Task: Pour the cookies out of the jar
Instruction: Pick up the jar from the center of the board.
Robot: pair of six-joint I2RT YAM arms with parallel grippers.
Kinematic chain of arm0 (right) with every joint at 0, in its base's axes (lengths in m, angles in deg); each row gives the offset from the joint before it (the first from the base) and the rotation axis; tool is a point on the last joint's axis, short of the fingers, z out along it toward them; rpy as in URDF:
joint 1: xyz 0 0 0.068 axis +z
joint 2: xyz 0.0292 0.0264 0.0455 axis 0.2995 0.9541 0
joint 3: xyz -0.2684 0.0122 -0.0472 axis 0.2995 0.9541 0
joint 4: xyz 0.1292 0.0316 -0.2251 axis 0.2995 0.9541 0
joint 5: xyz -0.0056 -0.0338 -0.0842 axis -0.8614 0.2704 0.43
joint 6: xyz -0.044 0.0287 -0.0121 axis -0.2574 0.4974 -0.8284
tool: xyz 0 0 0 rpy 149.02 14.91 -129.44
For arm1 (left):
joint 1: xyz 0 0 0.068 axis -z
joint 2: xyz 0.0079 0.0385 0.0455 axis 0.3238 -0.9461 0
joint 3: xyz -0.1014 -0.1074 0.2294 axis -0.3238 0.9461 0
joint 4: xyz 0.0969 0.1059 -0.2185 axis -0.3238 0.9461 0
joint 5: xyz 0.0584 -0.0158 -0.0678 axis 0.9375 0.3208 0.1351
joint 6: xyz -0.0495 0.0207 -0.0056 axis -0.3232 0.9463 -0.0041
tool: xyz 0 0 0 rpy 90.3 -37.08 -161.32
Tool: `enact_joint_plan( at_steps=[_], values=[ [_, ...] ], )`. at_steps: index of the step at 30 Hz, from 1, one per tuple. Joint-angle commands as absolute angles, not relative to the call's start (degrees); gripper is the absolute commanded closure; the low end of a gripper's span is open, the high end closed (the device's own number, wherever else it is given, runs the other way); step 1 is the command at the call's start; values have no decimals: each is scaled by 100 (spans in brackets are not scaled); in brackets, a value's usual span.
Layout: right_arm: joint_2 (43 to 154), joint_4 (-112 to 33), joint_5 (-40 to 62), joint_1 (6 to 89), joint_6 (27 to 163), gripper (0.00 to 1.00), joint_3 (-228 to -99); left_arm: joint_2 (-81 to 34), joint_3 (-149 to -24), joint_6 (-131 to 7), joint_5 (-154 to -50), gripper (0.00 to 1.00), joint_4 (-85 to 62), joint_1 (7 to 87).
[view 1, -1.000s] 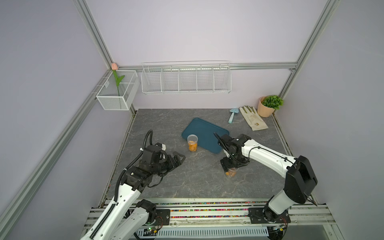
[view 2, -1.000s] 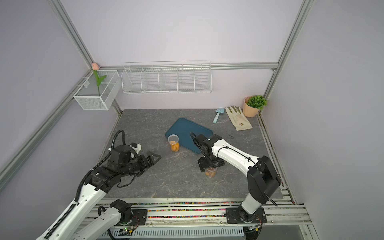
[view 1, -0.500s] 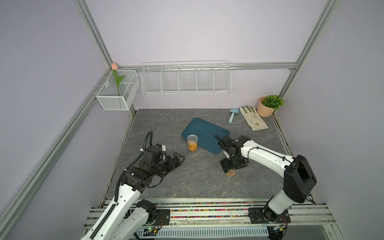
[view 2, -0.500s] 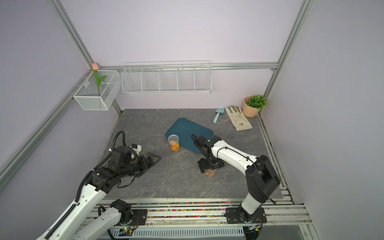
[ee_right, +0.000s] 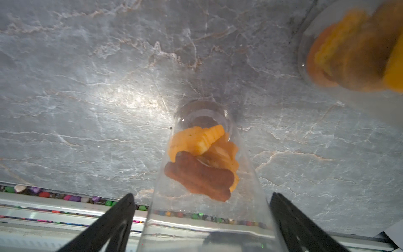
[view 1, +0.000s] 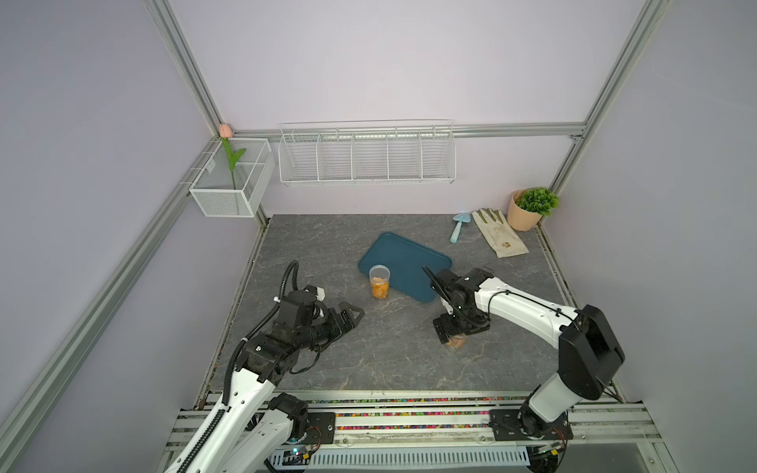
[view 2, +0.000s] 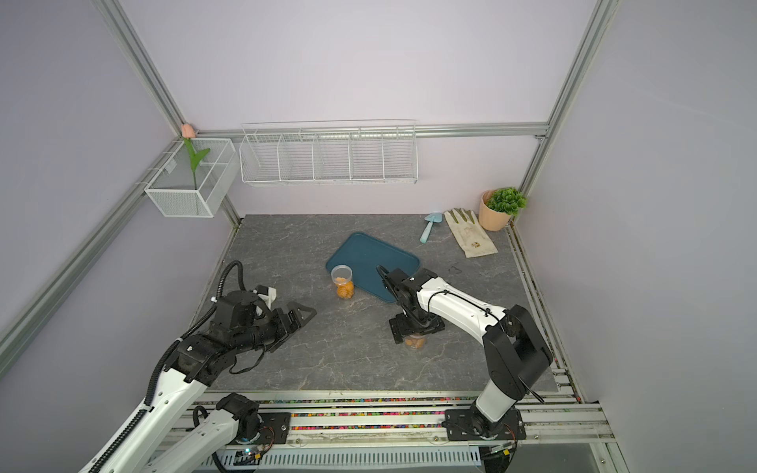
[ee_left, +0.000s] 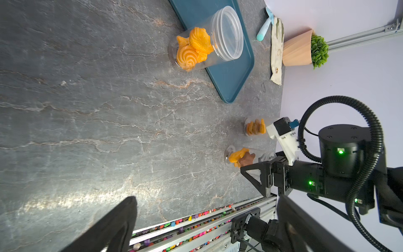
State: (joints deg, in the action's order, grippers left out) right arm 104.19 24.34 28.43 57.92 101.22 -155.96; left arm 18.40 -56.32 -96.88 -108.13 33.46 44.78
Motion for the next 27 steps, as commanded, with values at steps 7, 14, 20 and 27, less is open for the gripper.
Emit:
enact_joint_plan(
  at_steps=[7, 14, 20, 27],
  values=[
    [10422, 2423, 2764, 5708, 10203, 20, -15484, 1908, -5560, -9797, -10730, 0, 3358, 4501],
    [10391, 2423, 2760, 5698, 10203, 28, -15492, 1901, -5565, -9817, -10724, 1, 3345, 4516],
    [10387, 2441, 2772, 5686, 10190, 33, -15527, 1915, -5555, -9837, -10709, 0, 3341, 4509],
    [10348, 2482, 2779, 5665, 10157, 37, -15537, 1935, -5538, -9882, -10690, 0, 3333, 4514]
  ],
)
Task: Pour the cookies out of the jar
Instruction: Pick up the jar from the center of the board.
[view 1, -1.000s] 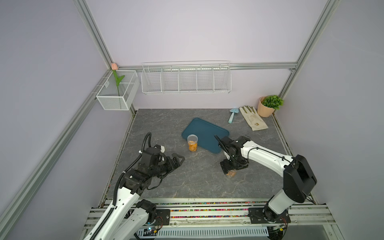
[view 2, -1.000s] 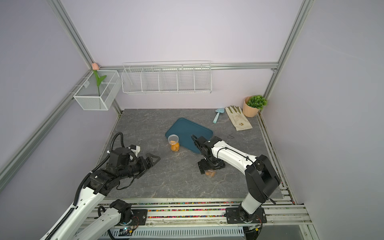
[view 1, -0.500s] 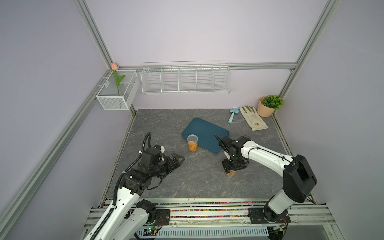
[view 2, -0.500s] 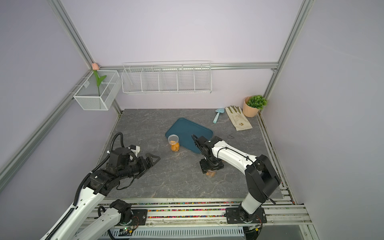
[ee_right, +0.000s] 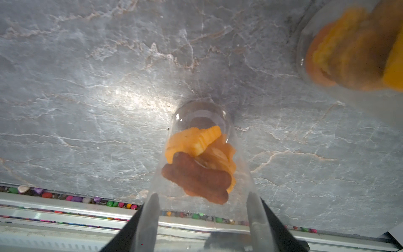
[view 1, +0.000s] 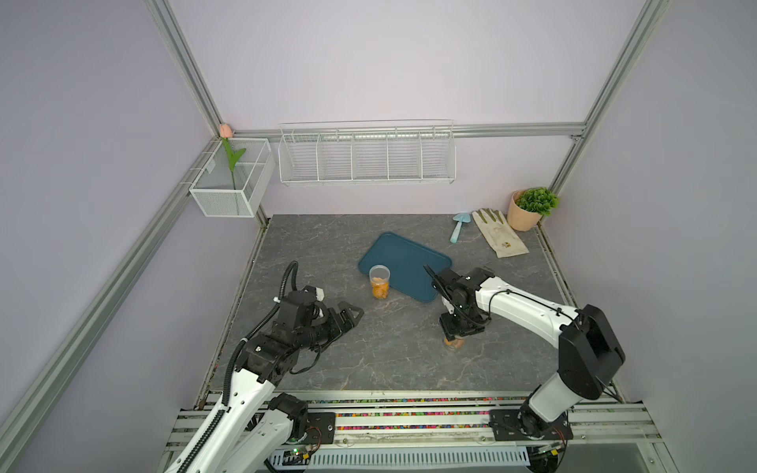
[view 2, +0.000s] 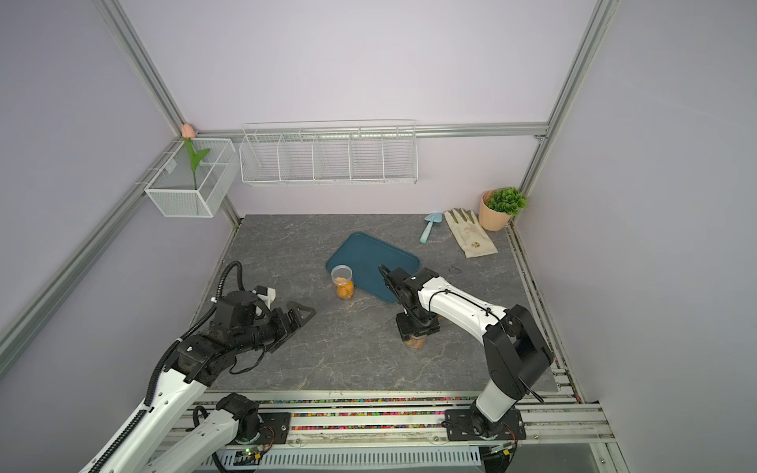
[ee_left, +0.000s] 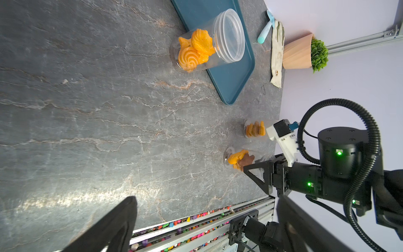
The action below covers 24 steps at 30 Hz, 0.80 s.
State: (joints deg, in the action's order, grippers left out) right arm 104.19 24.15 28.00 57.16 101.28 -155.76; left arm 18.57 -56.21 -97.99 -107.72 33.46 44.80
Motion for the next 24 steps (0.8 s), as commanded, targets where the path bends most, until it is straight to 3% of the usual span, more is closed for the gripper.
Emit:
enact_joint_plan(
  at_steps=[1, 24],
  values=[
    [10339, 2486, 2786, 5671, 10150, 37, -15550, 1937, -5538, -9889, -10679, 0, 3332, 4508],
    [9837, 3143, 2247, 5396, 9942, 39, -16905, 1766, -5668, -9956, -10564, 0, 3138, 4508]
  ],
)
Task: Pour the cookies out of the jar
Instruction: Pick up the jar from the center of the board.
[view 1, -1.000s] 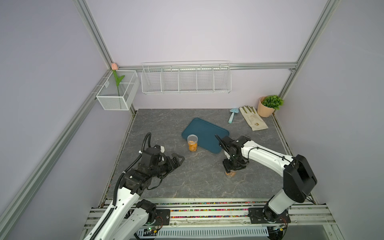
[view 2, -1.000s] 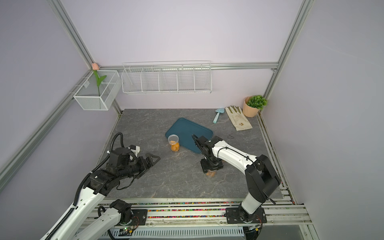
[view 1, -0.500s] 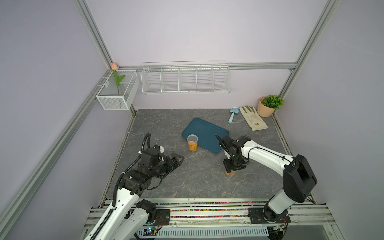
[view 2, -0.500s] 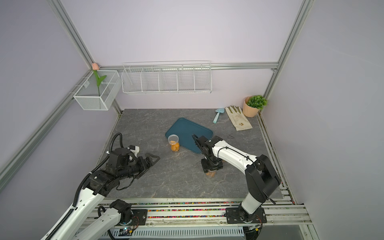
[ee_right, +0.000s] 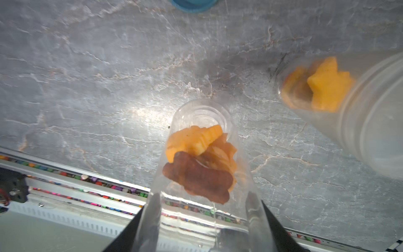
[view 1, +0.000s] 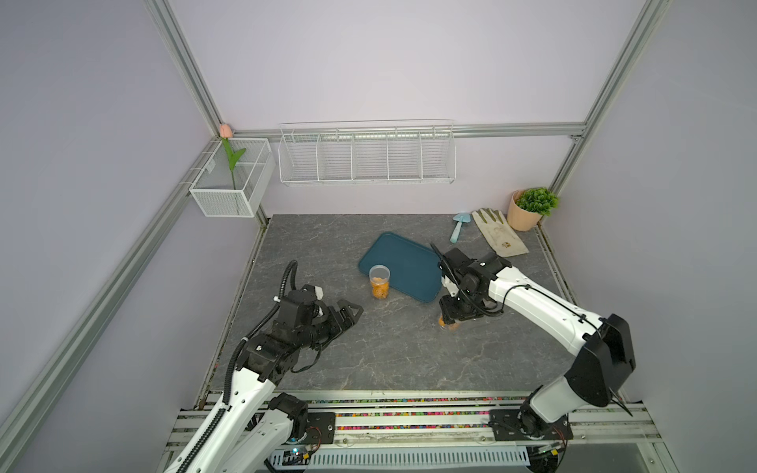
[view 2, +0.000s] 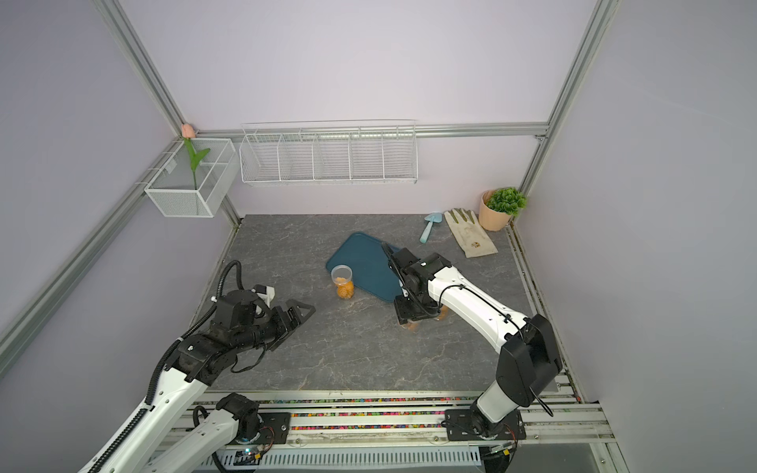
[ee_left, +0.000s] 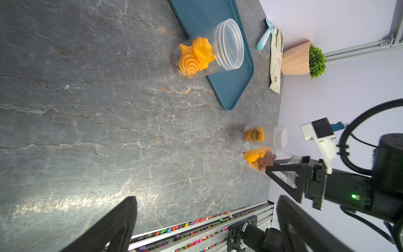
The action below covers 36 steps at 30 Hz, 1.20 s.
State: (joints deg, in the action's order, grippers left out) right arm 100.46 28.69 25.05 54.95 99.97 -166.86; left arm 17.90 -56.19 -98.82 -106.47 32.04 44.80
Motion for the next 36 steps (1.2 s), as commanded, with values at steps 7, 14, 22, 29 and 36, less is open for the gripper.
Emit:
enact_joint_plan(
  at_steps=[7, 14, 22, 29, 36],
  values=[
    [9611, 3209, 1709, 5018, 9903, 39, -17357, 1587, -5752, -9960, -10560, 0, 3078, 4513],
    [9355, 3010, 903, 4543, 9946, 39, -17622, 1428, -5864, -9969, -10585, 0, 2991, 4508],
    [8970, 2363, -349, 3784, 10180, 40, -17513, 1219, -6051, -10003, -10641, 0, 2860, 4513],
    [8461, 1212, -1472, 3188, 10790, 40, -17125, 1063, -6316, -10070, -10724, 0, 2707, 4510],
    [8127, -7, -2304, 2951, 11596, 40, -16726, 883, -6590, -10178, -10900, 0, 2413, 4511]
  ],
)
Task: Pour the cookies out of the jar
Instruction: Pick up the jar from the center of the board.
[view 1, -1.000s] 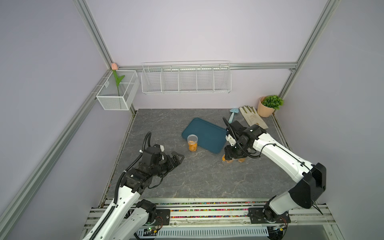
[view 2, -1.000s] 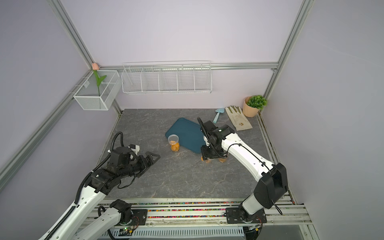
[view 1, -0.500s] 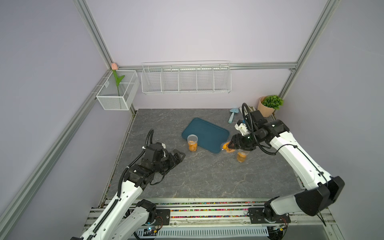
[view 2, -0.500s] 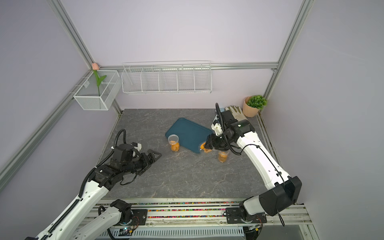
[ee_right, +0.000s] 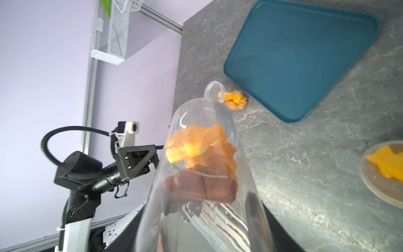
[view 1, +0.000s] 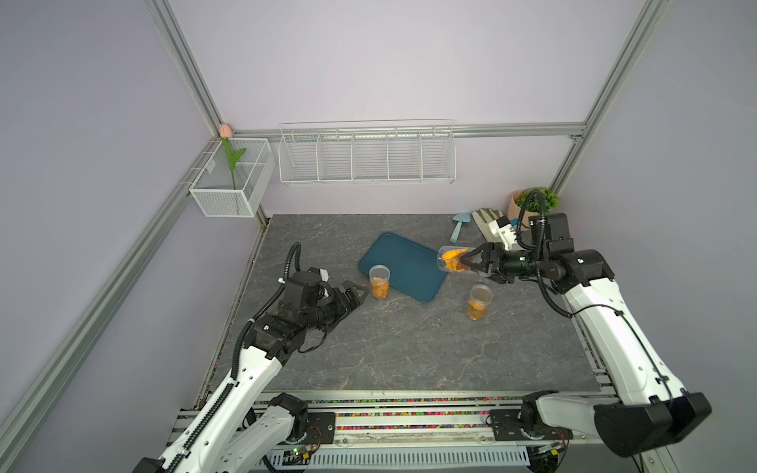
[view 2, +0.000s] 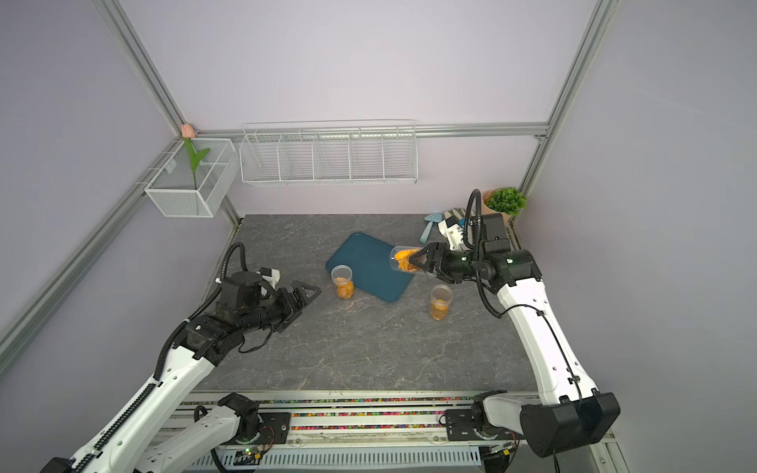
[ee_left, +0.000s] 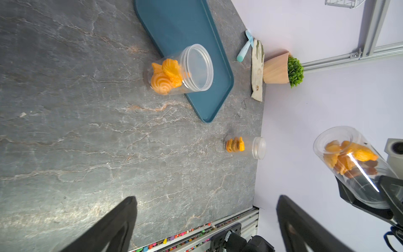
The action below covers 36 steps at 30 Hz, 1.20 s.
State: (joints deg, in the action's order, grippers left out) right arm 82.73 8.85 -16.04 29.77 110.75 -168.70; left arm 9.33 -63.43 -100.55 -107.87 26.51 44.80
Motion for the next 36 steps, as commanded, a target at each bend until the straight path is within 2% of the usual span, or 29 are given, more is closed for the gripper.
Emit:
enact_joint_plan(
  at_steps=[1, 9, 19, 24, 36],
  values=[
    [8103, -177, -2386, 2951, 11712, 40, -16683, 846, -6624, -10211, -10962, 0, 2326, 4508],
    [8013, -1765, -2883, 2948, 12759, 40, -16412, 424, -6967, -10446, -11815, 0, 1294, 4513],
    [8071, -2788, -3158, 2954, 13420, 40, -16389, -104, -7767, -10270, -13046, 0, 617, 4508],
    [8115, -3347, -3358, 2950, 13814, 40, -16427, -294, -7889, -10654, -13689, 0, -179, 4508],
    [8236, -3406, -3780, 3362, 13811, 40, -16772, -784, -8028, -12596, -15008, 1, -2265, 4517]
  ],
)
